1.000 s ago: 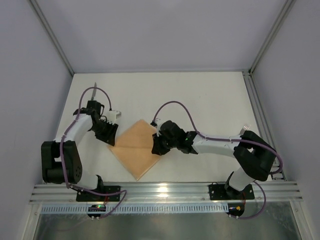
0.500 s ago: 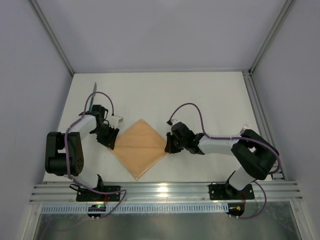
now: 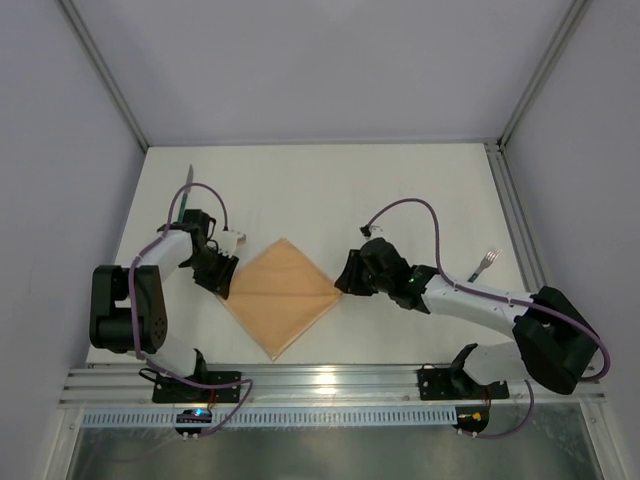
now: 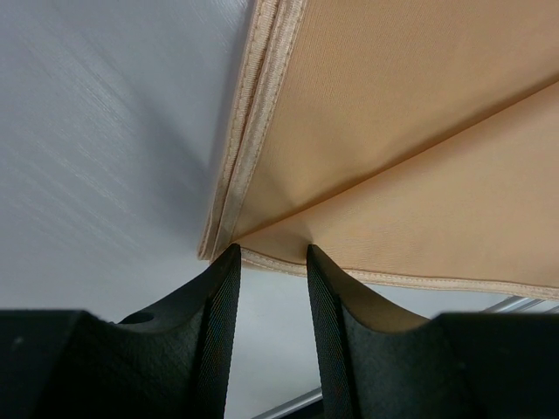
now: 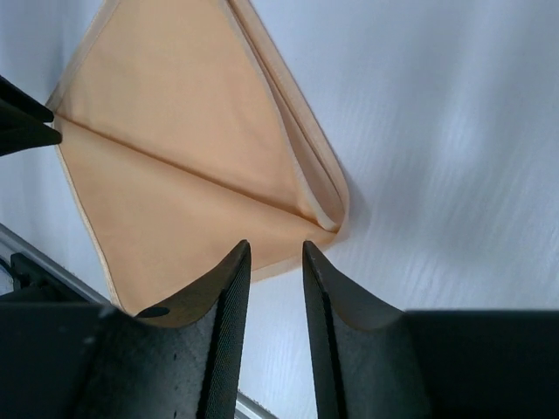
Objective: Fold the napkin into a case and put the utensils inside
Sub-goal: Fold the square-folded napkin at the center of the board.
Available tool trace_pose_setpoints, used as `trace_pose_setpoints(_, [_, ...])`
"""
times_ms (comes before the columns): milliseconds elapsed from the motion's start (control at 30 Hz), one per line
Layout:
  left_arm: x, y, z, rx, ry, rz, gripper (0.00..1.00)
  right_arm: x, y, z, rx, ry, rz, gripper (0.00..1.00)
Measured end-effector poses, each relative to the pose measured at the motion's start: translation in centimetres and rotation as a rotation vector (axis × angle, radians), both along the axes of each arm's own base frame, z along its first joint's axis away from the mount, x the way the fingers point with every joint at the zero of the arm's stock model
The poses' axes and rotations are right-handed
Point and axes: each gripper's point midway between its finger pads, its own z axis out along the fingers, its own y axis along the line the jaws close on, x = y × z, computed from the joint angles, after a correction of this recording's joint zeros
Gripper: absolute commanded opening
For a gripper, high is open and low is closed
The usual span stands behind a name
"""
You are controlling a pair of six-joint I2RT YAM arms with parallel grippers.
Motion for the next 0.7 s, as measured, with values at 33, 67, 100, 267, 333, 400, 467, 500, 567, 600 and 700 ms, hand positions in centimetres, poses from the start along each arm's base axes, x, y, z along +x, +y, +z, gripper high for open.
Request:
trace_pose_setpoints(33, [0.0,0.0,0.0,-0.002,-0.001,0.0,0.39,-0.1,-0.2,0.0,0.009,0.015,-0.029,0.36])
trace_pose_setpoints(67, [0.0,0.0,0.1,-0.002,-0.003,0.0,0.39,-0.2,-0.4,-0.3,0.012,0.035,-0.055,0.37])
trace_pose_setpoints(100, [0.0,-0.1,0.1,-0.003,-0.004,-0.001,0.39,-0.4,-0.7,-0.7,0.013,0.059,-0.077,0.37])
trace_pose_setpoints(267, [0.1,-0.1,0.2,-0.008,-0.007,-0.002,0.39,-1.4,-1.2,-3.4,-0.013,0.177,-0.14,0.39])
trace_pose_setpoints(333, [0.1,-0.2,0.2,-0.009,-0.008,-0.002,0.39,-1.7,-1.2,-4.4,-0.026,0.212,-0.154,0.39])
trace_pose_setpoints(400, [0.1,-0.1,0.2,-0.009,-0.01,-0.003,0.39,-1.9,-1.3,-5.2,-0.035,0.241,-0.167,0.39])
trace_pose_setpoints(467, [0.1,-0.1,0.2,-0.008,-0.011,-0.006,0.39,-1.9,-1.2,-5.6,-0.032,0.256,-0.174,0.37])
trace_pose_setpoints(500, [0.1,-0.1,0.3,-0.007,-0.012,-0.008,0.39,-2.0,-1.0,-5.6,-0.027,0.263,-0.173,0.36])
trace_pose_setpoints(567, [0.1,-0.1,0.2,-0.007,-0.014,-0.012,0.39,-1.9,-0.8,-5.8,-0.021,0.272,-0.17,0.34])
trace_pose_setpoints(600, [0.1,-0.1,0.2,-0.007,-0.014,-0.014,0.39,-1.9,-0.6,-6.0,-0.016,0.279,-0.168,0.31])
trace_pose_setpoints(700, [0.1,-0.1,0.2,-0.006,-0.014,-0.015,0.39,-1.5,-0.3,-6.0,0.008,0.283,-0.169,0.24])
